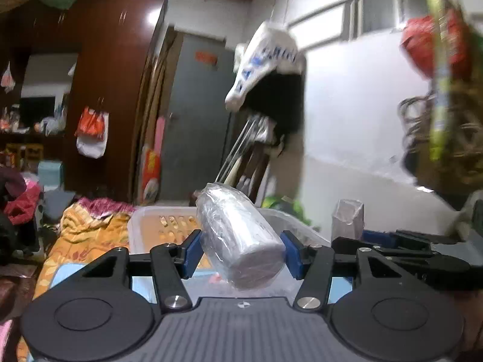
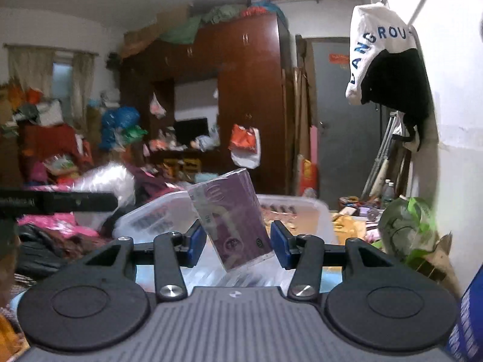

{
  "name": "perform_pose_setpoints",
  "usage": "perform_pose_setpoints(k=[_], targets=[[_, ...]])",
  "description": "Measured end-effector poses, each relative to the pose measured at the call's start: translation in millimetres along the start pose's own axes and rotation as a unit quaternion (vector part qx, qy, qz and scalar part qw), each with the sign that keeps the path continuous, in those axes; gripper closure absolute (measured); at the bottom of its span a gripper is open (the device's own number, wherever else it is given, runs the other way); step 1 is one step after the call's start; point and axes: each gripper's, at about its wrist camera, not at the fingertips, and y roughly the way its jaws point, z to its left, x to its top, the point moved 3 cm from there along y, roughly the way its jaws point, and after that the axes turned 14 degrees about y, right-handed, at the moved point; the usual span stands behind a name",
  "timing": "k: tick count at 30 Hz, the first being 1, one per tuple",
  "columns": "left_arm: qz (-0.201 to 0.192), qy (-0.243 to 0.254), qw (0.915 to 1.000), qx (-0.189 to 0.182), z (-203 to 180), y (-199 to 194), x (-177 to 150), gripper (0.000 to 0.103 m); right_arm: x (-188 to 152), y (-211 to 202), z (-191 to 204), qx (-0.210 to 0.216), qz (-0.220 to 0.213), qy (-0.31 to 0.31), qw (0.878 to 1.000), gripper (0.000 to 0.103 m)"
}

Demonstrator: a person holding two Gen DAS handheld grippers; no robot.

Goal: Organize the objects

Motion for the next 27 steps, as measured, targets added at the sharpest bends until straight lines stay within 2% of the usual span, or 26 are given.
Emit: perform_pose_setpoints(k=[3,4,6,7,9,12,13,15,17,20,22,25,27], targets=[[0.054,0.005,0.9985,0.009,7,43,6,0.042,3,35,-6,-0.028,0.026,-0.015,0.999,0.050],[0.056,0.003,0.9980,0.028,10,52,5,0.036,2,40,-8,-0.036,0.031,-0.015,0.999,0.049],[0.068,0.006,0.9964,0.050,12,60,2,0.024,-3,40,-10,-0.035,0.040,-0.011,0.999,0.029],[0.071,0.010,0.9961,0.052,13,60,0,0.023,-6,31,-11,-0.031,0.029,-0.006,0.999,0.024],[0.063,0.017,0.9965,0.052,15,54,-4,0.023,-11,7,-15,-0.021,0.006,0.005,1.000,0.007],[0.034,0.013,0.9980,0.053,21,20,-16,0.020,-25,-33,-27,-0.011,-0.018,0.035,0.999,0.002],[0.026,0.016,0.9982,0.052,22,8,-22,0.011,-32,-43,-32,-0.002,-0.021,0.044,0.999,0.000],[0.023,0.017,0.9969,0.073,28,-16,-45,0.004,-60,-59,-44,-0.006,0.007,0.057,0.998,0.000],[0.041,0.004,0.9943,0.098,37,-26,-68,0.004,-87,-62,-56,-0.013,0.048,0.073,0.996,0.000],[0.045,-0.028,0.9922,0.113,52,-42,-100,0.004,-114,-60,-65,-0.005,0.088,0.107,0.990,0.012],[0.051,-0.038,0.9922,0.108,58,-44,-110,0.004,-122,-55,-63,-0.011,0.099,0.107,0.989,0.016],[0.077,-0.022,0.9911,0.106,61,-38,-117,0.004,-128,-39,-55,-0.011,0.128,0.093,0.987,0.024],[0.100,-0.015,0.9879,0.118,63,-32,-119,0.004,-133,-32,-48,-0.022,0.142,0.070,0.987,0.036]])
